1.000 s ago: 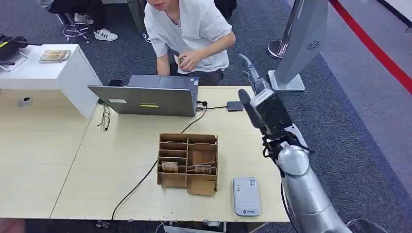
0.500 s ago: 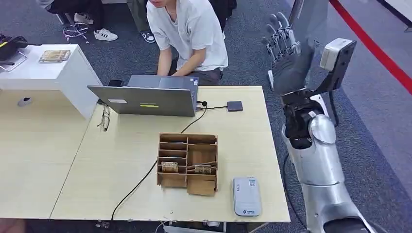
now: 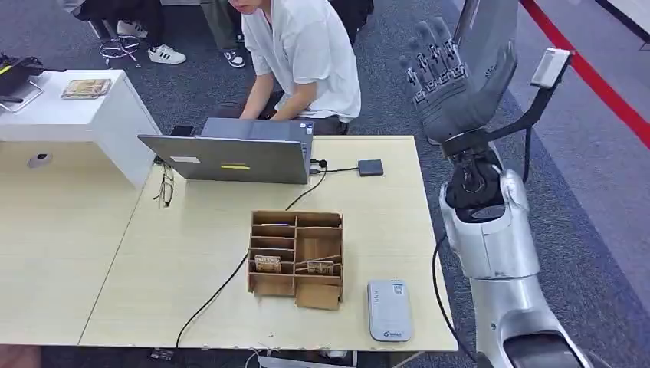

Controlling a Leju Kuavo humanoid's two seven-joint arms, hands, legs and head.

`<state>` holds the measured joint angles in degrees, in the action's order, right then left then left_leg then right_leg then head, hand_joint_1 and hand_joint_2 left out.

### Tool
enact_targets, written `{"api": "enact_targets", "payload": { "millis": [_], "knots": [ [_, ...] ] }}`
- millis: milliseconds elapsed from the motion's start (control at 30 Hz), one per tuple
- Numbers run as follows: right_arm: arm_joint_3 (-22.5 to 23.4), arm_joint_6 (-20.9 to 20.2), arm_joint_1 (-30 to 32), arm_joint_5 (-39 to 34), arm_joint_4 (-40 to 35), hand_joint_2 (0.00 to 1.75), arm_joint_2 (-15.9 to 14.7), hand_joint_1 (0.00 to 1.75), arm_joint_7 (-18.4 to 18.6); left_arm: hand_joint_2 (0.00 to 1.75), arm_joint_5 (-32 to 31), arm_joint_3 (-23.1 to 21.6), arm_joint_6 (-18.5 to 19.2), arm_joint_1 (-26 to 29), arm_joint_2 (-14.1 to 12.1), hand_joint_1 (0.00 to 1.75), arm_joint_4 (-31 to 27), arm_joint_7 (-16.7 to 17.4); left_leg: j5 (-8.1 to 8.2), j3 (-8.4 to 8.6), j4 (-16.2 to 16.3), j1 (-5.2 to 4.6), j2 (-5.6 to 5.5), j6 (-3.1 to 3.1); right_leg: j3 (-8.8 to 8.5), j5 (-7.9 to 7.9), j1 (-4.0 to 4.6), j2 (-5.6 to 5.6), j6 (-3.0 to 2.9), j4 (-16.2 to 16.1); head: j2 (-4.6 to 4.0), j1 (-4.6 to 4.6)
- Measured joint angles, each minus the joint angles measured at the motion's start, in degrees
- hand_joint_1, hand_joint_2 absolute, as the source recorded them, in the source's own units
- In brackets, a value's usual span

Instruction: Pass the card to the sensor for recognition and then transmit it.

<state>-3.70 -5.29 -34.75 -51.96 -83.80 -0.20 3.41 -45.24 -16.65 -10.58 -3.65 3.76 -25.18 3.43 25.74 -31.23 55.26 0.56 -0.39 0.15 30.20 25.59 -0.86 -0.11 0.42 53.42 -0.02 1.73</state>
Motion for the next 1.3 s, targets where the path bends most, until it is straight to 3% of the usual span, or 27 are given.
{"api": "enact_targets", "payload": {
  "millis": [167,300,700,867,1133,1300],
  "knots": [
    [0.4,-0.3,0.2,-8.0,0.6,0.0,0.8,0.0,1.6,0.0,2.2,-1.5,-0.9,-0.3,0.0,0.0,0.5,-0.2,0.0,0.0,0.0,0.0,0.01,0.0,0.0,0.0,0.0,0.02,0.0,0.0,0.0,0.02],
    [0.4,2.1,1.5,-12.1,0.2,0.0,1.8,0.0,2.6,0.0,4.1,-2.7,-1.8,-0.6,-0.1,0.0,0.7,-0.3,0.0,0.01,0.0,0.0,0.01,0.0,0.0,0.0,0.0,0.01,0.0,0.0,0.0,0.0],
    [-0.6,6.0,5.2,-13.3,-2.4,0.0,2.6,0.0,1.9,0.0,7.5,-5.4,-3.6,-0.6,-0.8,0.0,1.1,-0.3,0.0,0.01,0.0,0.0,0.01,0.0,0.01,0.0,0.0,0.02,0.0,0.0,0.0,0.0],
    [-1.2,9.3,5.3,-4.5,-3.9,0.0,2.6,0.0,-1.0,0.0,8.9,-6.8,-4.5,-0.3,-0.9,0.0,1.1,0.7,0.0,0.0,0.0,0.0,0.01,0.0,0.0,0.0,0.0,0.03,0.0,0.0,0.0,0.0],
    [-6.6,4.5,8.4,12.5,-6.0,0.0,-0.6,0.0,-5.2,0.0,11.0,-9.3,-6.5,2.3,-1.3,0.0,1.1,1.3,0.01,0.0,0.0,0.01,0.02,0.0,0.03,0.02,0.01,0.03,0.01,0.0,0.0,0.02],
    [-9.7,3.7,11.8,26.7,-7.9,0.0,-2.8,0.0,-9.3,0.0,12.9,-10.9,-7.0,3.5,-1.7,0.0,1.1,1.9,0.01,0.0,0.0,0.01,0.02,0.0,0.03,0.02,0.01,0.03,0.01,0.0,0.0,0.0]
  ]
}}
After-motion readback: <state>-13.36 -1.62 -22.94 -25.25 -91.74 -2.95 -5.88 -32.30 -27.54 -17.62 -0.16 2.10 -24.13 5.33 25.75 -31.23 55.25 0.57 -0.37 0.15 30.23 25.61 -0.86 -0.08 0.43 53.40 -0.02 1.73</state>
